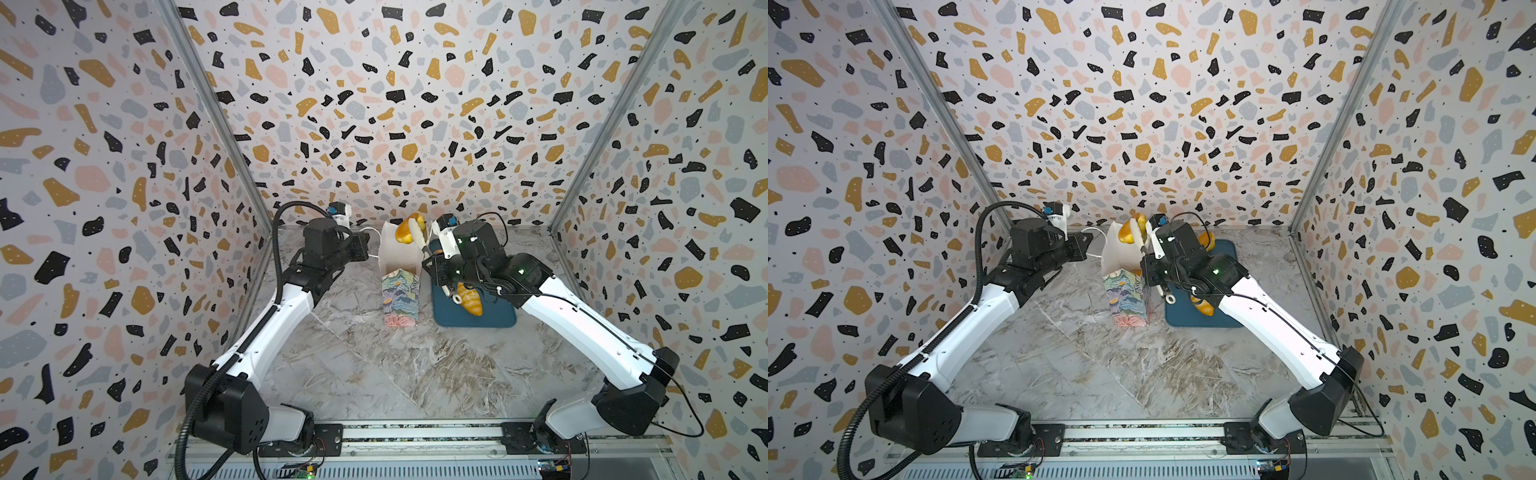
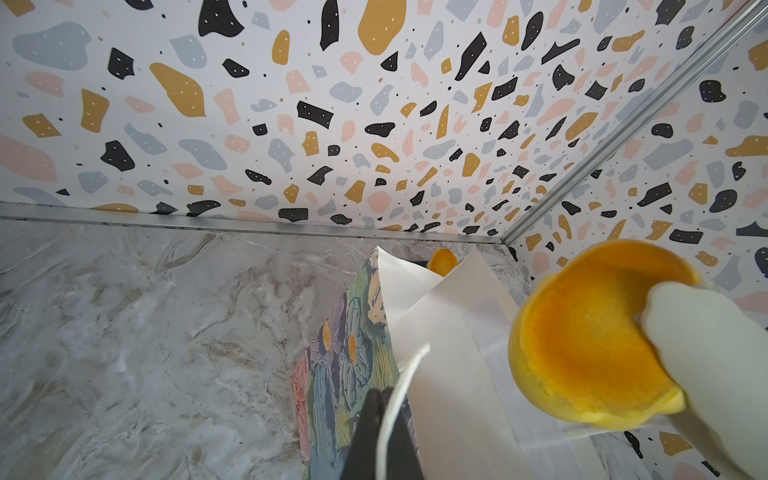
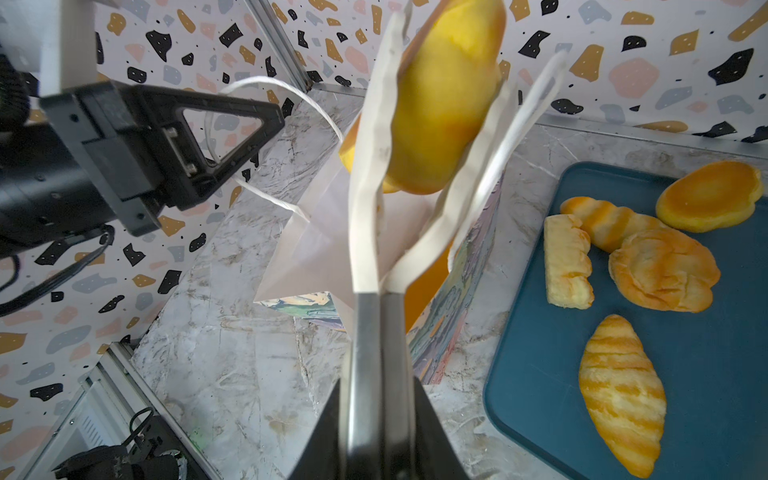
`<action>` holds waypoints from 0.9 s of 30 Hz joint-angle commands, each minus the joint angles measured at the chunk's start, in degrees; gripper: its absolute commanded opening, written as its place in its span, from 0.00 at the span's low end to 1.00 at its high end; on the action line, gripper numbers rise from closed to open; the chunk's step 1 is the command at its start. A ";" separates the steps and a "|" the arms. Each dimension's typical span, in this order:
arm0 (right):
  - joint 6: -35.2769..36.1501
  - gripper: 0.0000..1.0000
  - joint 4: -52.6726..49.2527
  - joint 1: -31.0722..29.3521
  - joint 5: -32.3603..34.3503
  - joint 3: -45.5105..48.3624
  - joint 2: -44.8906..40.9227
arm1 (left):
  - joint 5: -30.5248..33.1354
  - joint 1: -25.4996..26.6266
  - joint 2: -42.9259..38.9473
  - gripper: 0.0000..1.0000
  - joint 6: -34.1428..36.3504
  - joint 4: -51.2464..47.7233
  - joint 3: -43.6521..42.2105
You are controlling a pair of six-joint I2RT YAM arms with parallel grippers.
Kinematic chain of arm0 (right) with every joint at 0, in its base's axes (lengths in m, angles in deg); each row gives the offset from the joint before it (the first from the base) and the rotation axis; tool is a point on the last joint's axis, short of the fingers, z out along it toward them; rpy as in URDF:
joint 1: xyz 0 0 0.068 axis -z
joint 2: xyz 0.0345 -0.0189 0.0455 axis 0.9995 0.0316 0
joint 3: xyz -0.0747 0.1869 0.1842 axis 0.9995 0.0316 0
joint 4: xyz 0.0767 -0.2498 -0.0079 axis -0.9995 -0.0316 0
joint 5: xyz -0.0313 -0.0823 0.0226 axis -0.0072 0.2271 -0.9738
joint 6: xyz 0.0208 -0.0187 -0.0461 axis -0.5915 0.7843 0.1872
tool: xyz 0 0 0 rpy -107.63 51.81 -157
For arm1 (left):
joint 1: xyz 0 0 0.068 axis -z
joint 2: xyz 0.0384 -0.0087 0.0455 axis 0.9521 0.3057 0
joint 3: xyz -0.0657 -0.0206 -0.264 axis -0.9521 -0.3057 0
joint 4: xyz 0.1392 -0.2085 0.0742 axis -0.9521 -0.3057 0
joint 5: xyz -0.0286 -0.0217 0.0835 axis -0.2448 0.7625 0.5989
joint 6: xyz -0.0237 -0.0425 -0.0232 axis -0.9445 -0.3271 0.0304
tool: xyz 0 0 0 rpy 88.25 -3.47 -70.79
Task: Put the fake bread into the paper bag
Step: 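Lower the yellow bun into the bag opening with the right gripper's tongs, then open the tongs to drop the bun and raise them with the right gripper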
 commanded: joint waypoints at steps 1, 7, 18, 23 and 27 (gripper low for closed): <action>0.87 0.18 -0.07 -0.28 0.39 -0.26 -0.23 | -0.01 -0.21 -0.17 0.00 0.26 1.26 -0.26; 0.58 0.32 -0.61 -0.36 0.82 0.03 -0.20 | -0.04 -0.25 -0.26 0.00 0.19 1.26 -0.26; -0.08 0.39 1.35 -0.36 0.70 0.44 -2.14 | -0.05 -0.23 -0.36 0.00 0.17 1.20 -0.23; -0.24 0.40 4.74 -0.36 -0.55 1.88 -4.31 | -0.06 -0.20 -0.24 0.00 0.17 1.28 -0.23; -0.23 0.41 7.50 -0.28 -1.38 2.91 -6.09 | 0.01 -0.27 -0.32 0.00 0.25 1.26 -0.27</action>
